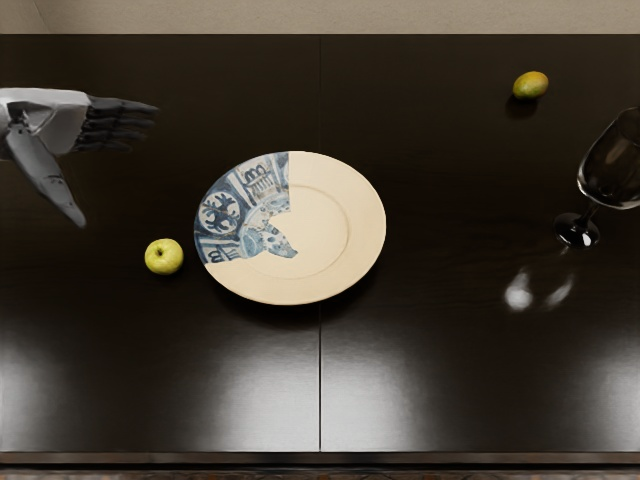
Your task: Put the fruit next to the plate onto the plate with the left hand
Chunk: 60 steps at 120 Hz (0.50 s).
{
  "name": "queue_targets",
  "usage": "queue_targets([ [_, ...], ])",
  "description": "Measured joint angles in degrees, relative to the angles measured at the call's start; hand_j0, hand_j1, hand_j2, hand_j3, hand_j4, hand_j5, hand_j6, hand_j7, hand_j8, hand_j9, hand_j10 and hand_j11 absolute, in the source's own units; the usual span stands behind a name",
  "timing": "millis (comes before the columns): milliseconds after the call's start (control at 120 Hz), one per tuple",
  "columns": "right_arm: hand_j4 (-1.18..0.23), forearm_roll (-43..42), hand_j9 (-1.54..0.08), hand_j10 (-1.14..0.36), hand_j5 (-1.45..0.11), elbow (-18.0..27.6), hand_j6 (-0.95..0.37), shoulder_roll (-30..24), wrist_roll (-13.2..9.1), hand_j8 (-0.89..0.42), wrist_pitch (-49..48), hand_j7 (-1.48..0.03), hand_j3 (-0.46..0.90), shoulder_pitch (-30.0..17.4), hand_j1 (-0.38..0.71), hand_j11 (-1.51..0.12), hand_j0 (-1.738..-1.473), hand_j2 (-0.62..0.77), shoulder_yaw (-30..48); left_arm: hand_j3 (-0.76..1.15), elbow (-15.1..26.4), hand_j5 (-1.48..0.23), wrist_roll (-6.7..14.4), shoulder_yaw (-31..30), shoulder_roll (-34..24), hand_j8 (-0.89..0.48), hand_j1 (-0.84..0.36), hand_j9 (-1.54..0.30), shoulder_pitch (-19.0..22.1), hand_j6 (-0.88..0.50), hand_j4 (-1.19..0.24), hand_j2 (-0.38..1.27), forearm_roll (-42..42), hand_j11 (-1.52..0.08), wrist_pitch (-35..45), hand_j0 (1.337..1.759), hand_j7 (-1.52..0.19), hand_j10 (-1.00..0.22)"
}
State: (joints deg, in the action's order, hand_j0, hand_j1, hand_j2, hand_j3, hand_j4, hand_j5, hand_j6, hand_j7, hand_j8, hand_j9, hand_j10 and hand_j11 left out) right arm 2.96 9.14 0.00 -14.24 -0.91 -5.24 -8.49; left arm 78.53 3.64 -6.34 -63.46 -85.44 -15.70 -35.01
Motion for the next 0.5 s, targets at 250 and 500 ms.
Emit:
queue_targets([
  [250,0.00,0.01,0.00,0.00,0.00,0.00,0.00,0.00,0.00,0.00,0.02,0.00,0.00,-0.03,-0.35,0.00,-1.658,0.00,0.01,0.00,3.42,-0.03,20.95,4.45,0.09,-0.03,0.32,-0.03,-1.05,-0.03,-0.03,0.01,-2.04,-0.03,-0.02,1.658,-0.03,-0.03],
  [500,0.00,-0.05,0.00,0.00,0.00,-0.02,0.00,0.00,0.00,0.00,0.03,0.00,0.00,0.04,-0.35,0.00,-1.658,0.00,-0.03,0.00,16.94,-0.05,30.42,8.15,6.93,-0.04,0.31,-0.05,-0.26,-0.04,-0.04,0.01,-21.01,-0.05,13.51,1.658,-0.05,-0.04],
])
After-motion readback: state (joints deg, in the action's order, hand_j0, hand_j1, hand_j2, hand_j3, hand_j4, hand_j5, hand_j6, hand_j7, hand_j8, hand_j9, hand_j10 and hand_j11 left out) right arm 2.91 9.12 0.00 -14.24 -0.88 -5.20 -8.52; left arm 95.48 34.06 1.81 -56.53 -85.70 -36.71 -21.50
